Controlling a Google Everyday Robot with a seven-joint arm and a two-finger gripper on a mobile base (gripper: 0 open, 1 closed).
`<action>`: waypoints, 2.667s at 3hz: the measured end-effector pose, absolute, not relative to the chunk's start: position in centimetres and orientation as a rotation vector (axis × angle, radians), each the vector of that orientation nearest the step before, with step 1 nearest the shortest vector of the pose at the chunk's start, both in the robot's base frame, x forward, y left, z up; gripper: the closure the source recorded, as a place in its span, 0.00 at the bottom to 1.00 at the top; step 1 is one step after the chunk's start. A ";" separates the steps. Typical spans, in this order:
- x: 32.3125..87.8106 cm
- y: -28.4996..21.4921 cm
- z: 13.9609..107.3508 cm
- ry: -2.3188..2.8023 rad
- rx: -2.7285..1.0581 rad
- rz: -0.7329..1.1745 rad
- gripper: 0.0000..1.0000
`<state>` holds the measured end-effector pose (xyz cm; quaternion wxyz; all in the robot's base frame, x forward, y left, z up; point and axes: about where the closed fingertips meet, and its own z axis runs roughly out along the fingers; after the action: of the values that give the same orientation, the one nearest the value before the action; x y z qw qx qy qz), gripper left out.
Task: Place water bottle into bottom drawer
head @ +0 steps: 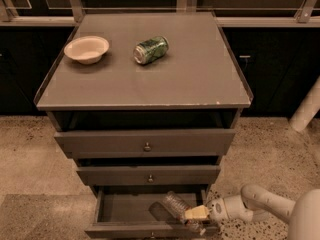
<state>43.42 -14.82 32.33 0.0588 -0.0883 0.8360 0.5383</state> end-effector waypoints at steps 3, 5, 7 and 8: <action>47.4 -15.3 26.8 2.578 -0.118 1.621 1.00; 51.6 -16.8 23.1 2.569 0.087 1.552 1.00; 54.1 -18.5 19.1 2.610 0.263 1.425 1.00; 54.1 -18.5 19.0 2.611 0.267 1.421 0.81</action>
Offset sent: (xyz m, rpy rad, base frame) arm 0.0263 -0.0022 -0.0443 -0.0136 0.0737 -0.0483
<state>54.11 -18.51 19.03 0.0785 0.0891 0.8722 0.4746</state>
